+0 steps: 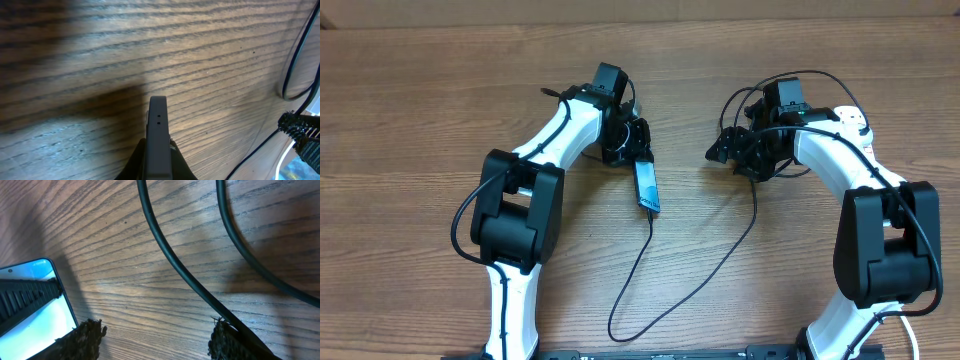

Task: Plug charger to phone and switch on socket
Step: 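Set the phone flat on the table with the left gripper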

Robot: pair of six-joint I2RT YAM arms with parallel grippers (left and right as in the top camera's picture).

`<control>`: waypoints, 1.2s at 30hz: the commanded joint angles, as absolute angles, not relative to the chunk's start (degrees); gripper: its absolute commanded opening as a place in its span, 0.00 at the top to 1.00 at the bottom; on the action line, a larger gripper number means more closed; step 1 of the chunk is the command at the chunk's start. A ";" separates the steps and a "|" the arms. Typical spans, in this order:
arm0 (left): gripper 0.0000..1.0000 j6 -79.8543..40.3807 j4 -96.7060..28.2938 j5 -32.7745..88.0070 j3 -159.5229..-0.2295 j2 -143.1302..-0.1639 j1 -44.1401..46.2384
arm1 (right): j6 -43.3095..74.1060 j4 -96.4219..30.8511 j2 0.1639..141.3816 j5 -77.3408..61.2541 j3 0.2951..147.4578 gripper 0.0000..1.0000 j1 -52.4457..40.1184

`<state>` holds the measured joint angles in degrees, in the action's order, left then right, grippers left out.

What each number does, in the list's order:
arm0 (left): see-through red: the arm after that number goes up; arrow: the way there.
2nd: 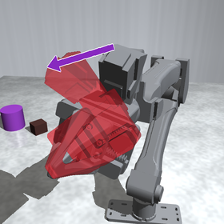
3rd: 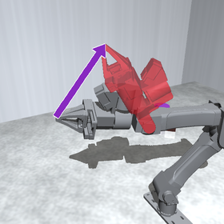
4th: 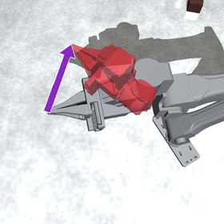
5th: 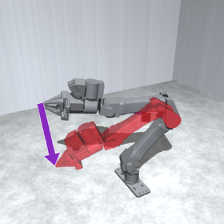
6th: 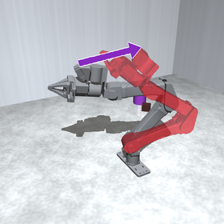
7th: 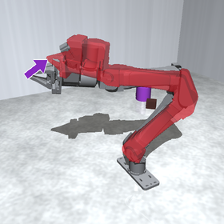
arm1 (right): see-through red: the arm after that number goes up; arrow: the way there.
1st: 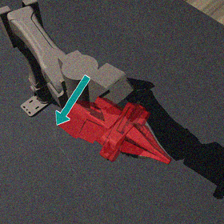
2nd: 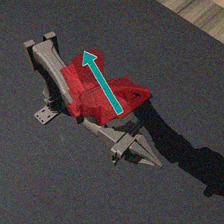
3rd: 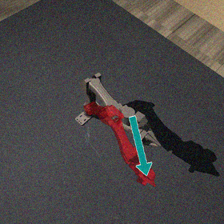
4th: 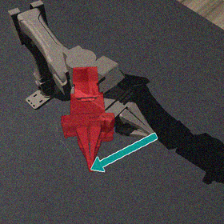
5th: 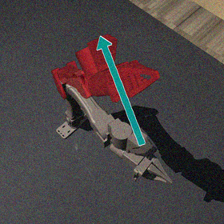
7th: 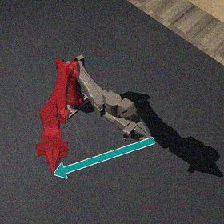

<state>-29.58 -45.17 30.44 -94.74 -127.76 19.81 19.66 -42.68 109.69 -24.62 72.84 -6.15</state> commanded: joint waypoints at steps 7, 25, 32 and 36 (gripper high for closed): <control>0.96 -29.58 -45.25 28.97 -94.41 -128.16 20.71 | 19.42 -42.59 108.88 -24.03 73.01 0.28 -6.31; 0.96 -29.54 -44.97 24.93 -93.82 -128.16 20.88 | 19.42 -42.61 108.88 -24.03 73.01 0.28 -6.31; 0.95 -28.67 -44.51 24.86 -93.80 -128.16 21.15 | 19.42 -42.59 108.88 -24.03 73.01 0.28 -6.31; 0.96 -28.25 -44.40 24.93 -93.80 -128.16 21.15 | 19.42 -42.57 108.88 -24.03 73.01 0.28 -6.31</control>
<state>-29.54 -44.53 24.58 -93.78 -127.76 20.29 19.66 -42.70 109.69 -24.62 72.84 -6.15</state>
